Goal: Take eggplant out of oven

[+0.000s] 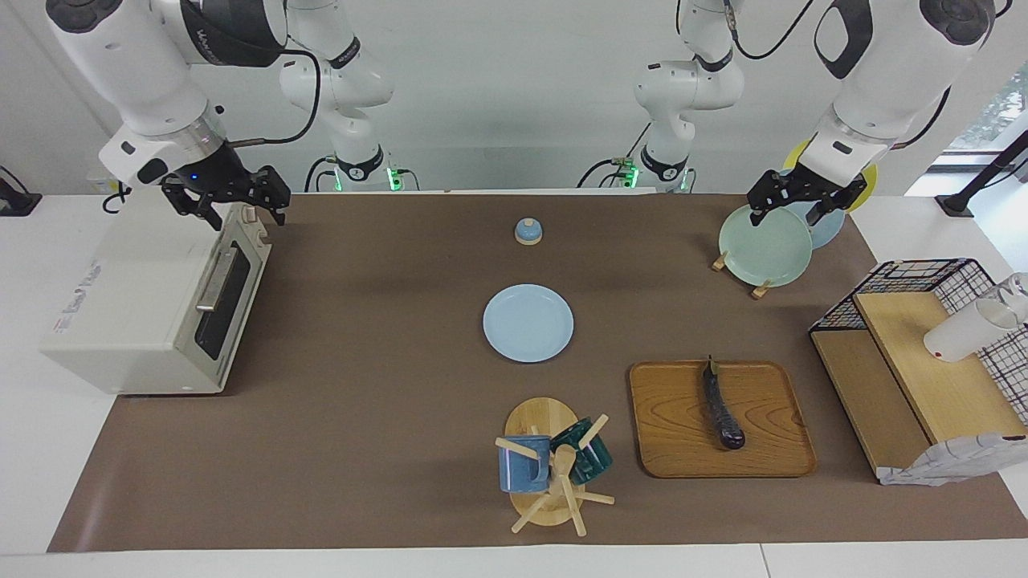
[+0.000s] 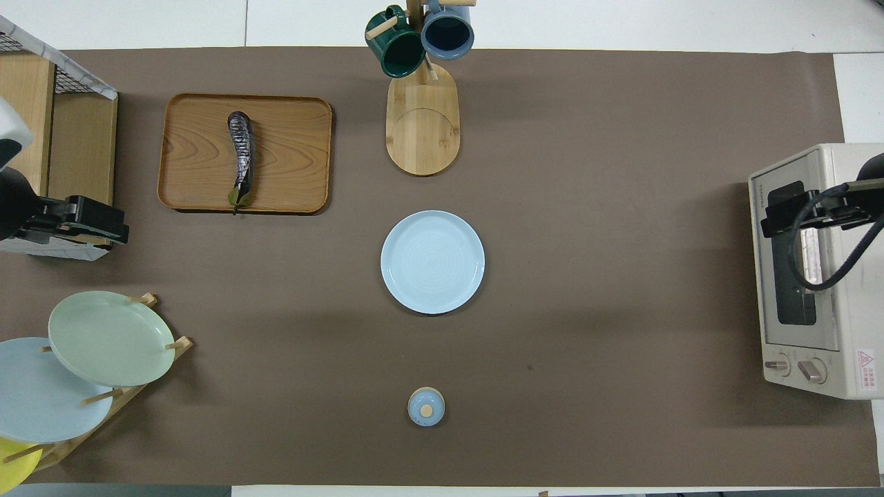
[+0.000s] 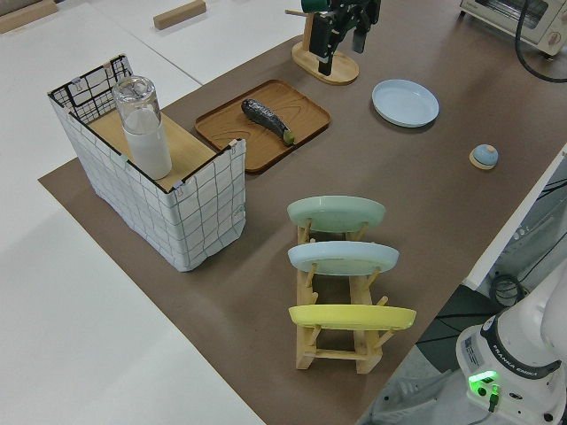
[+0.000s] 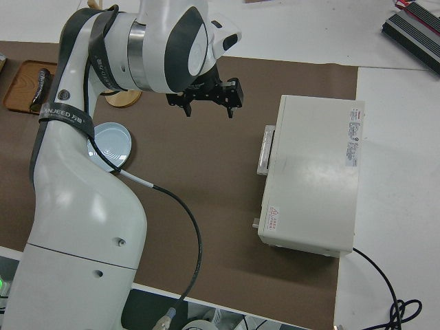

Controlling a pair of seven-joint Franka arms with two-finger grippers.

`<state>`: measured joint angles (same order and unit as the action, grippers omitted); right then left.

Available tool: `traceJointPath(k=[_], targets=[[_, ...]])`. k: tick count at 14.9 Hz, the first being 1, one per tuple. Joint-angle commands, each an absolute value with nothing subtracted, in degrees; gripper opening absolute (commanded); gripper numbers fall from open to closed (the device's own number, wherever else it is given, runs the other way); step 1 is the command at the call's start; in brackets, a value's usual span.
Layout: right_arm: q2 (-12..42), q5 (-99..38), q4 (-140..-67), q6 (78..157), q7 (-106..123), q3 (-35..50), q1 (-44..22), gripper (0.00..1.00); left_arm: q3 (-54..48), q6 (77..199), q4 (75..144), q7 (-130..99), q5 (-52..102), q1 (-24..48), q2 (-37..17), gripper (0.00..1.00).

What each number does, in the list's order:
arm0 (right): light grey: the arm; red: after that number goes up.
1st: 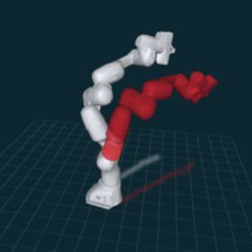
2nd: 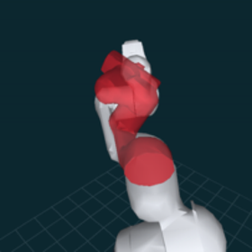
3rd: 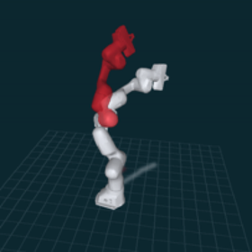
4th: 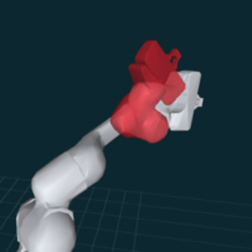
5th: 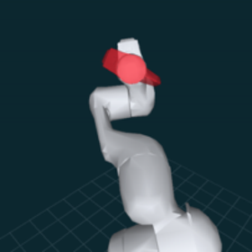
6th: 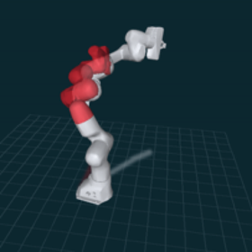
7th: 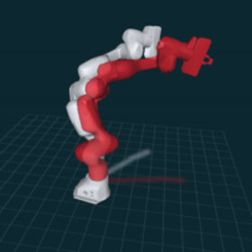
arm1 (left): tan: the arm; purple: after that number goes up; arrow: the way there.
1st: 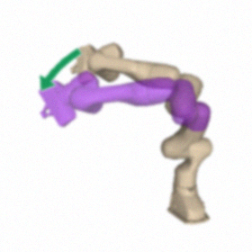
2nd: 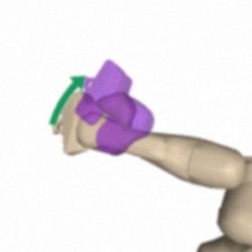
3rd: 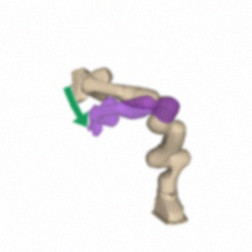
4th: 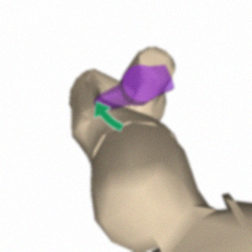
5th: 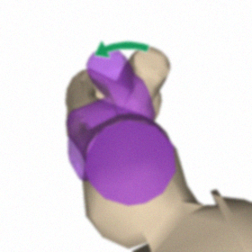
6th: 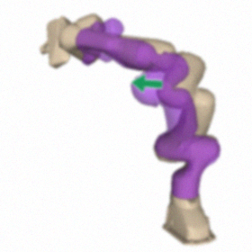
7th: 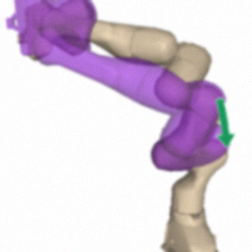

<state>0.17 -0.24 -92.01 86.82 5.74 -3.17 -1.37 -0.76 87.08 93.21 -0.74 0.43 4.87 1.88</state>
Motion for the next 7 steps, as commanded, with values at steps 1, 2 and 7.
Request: traceJointPath(k=[1,2,7], targets=[[0.1,-0.1,-91.7,87.3,4.9,-3.1,-1.5,1.0,-2.3,85.0,91.8,-0.7,-1.4,3.6,1.8,1.0],[0.1,-0.1,-91.7,87.3,4.9,-3.1,-1.5,1.0,-2.4,85.3,91.8,-0.7,-1.3,3.6,1.8,1.0],[0.1,-0.1,-91.8,87.4,4.9,-3.1,-1.4,1.0,-2.3,85.7,91.8,-0.8,-1.1,3.3,1.8,1.0]])
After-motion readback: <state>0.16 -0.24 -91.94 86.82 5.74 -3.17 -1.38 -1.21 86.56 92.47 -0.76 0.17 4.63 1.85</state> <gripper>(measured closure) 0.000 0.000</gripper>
